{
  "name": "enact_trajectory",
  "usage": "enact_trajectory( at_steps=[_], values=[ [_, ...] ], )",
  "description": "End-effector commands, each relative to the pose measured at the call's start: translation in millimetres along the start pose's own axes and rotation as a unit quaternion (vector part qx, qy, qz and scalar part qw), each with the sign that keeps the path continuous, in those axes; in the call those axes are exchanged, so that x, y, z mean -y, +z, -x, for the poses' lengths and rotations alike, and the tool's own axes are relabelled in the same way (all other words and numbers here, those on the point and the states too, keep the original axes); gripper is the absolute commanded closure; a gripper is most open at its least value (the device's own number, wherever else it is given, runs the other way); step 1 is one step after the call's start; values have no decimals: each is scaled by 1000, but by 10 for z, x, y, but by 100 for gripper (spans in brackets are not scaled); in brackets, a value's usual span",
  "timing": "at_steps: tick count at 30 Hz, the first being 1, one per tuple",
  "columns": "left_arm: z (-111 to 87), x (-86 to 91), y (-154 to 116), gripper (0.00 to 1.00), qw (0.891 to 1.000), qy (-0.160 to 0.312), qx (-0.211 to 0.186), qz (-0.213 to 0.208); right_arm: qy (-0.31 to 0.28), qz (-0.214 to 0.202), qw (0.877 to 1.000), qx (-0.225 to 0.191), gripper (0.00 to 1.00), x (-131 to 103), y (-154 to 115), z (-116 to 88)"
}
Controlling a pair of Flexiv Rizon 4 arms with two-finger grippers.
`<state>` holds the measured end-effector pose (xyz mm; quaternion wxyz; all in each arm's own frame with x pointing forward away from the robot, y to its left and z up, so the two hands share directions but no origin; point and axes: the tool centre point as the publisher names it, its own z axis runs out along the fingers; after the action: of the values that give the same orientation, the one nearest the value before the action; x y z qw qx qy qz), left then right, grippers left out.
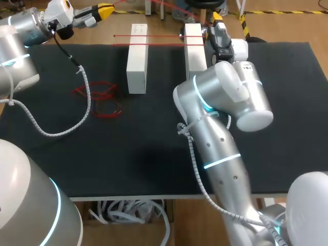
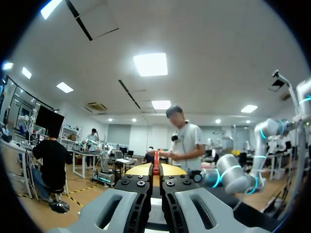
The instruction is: Grab the tape and strap the tape.
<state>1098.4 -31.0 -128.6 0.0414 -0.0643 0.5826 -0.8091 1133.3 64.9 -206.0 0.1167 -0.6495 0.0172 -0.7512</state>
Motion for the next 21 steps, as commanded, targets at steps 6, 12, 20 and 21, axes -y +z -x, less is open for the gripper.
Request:
enact_trajectory(
  at_steps=[6, 12, 20, 21],
  values=[
    [-3, -4, -2, 100, 1000, 1, 0, -1, -7, 9, 1000, -7, 100, 20, 82, 16],
    [-3, -4, -2, 100, 1000, 1, 0, -1, -29, 1, 1000, 2, 100, 24, 56, -14],
    [-3, -4, -2, 100, 1000, 1, 0, -1, -112, -8, 993, 38, 100, -54, 13, -232],
    [-3, -4, -2, 100, 1000, 1, 0, -1, -121, -10, 992, 31, 100, -63, 13, -266]
  ],
)
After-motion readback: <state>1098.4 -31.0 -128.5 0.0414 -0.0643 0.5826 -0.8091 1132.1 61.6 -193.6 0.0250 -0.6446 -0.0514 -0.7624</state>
